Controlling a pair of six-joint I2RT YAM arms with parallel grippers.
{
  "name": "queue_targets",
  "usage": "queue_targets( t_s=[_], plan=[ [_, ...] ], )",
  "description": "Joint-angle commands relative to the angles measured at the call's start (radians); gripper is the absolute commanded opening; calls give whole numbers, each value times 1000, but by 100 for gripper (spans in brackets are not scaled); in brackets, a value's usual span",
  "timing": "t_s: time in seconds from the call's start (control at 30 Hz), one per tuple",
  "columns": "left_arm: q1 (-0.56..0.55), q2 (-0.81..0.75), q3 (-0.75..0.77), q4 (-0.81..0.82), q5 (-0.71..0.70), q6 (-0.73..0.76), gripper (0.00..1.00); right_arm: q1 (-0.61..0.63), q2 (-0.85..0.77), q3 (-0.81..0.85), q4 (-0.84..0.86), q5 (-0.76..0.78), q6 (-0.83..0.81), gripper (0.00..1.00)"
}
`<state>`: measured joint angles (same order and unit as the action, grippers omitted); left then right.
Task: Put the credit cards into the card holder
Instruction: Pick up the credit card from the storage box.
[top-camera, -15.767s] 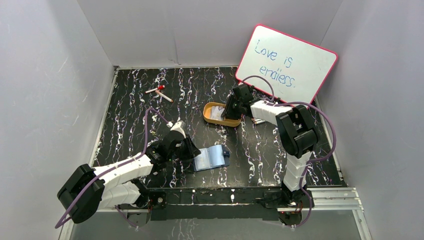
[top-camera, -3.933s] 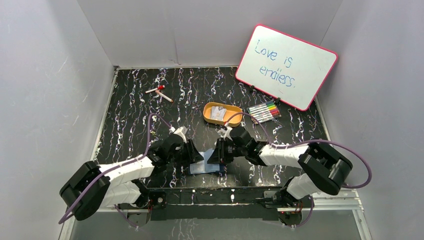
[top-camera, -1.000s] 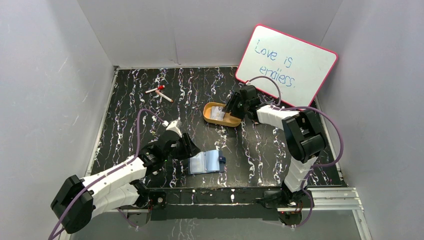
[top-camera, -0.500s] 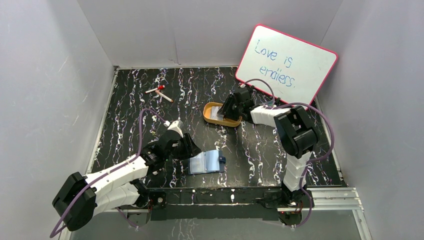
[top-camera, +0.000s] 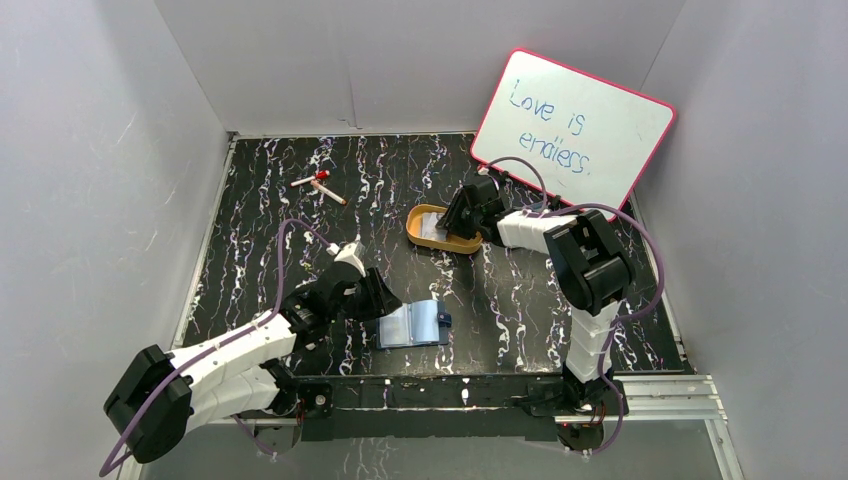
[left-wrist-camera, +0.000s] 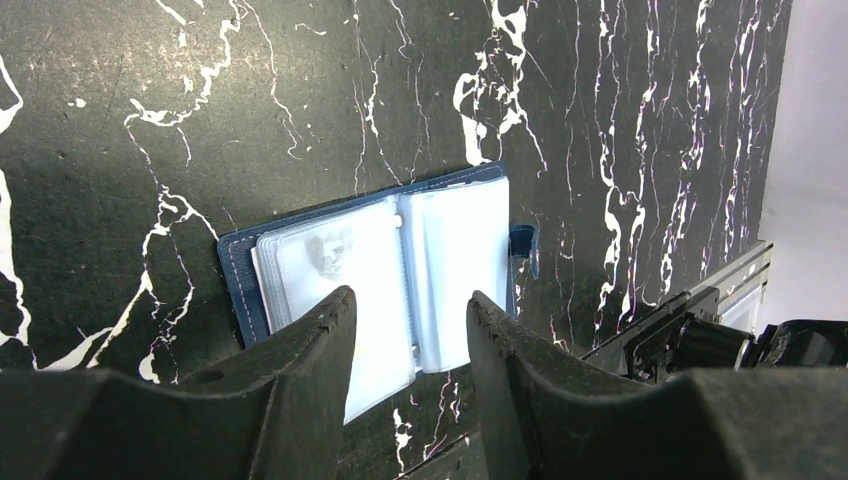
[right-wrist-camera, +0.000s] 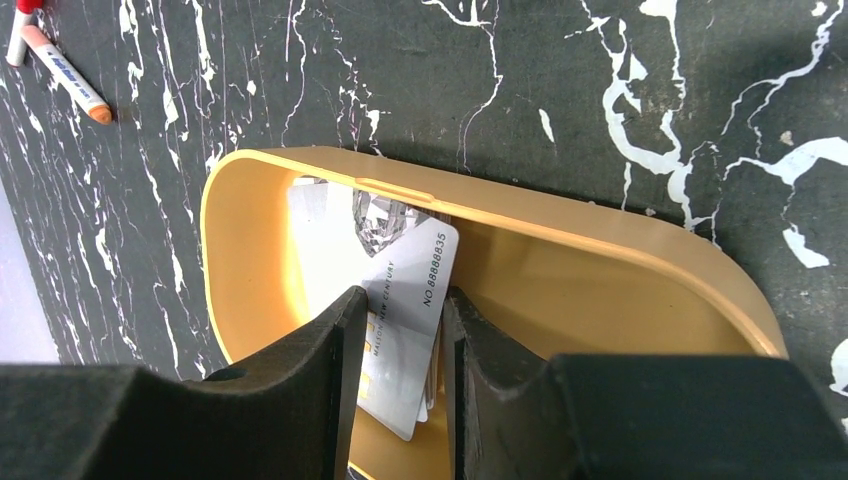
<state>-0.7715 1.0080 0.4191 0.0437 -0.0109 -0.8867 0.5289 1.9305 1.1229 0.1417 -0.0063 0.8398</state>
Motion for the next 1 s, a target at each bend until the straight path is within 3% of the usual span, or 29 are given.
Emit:
queue_targets(
  t_s=[0.0, 0.4, 0.97],
  plan=[
    [0, -20, -3, -2, 2, 0, 42, -1, -36, -20, -7, 58, -4, 40],
    [1, -19, -3, 2, 3, -3, 42, -15, -93, -63, 1, 64, -4, 32],
    [1, -26, -2, -1, 6, -9, 42, -17, -175, -87, 16, 21, -4, 7]
  ],
)
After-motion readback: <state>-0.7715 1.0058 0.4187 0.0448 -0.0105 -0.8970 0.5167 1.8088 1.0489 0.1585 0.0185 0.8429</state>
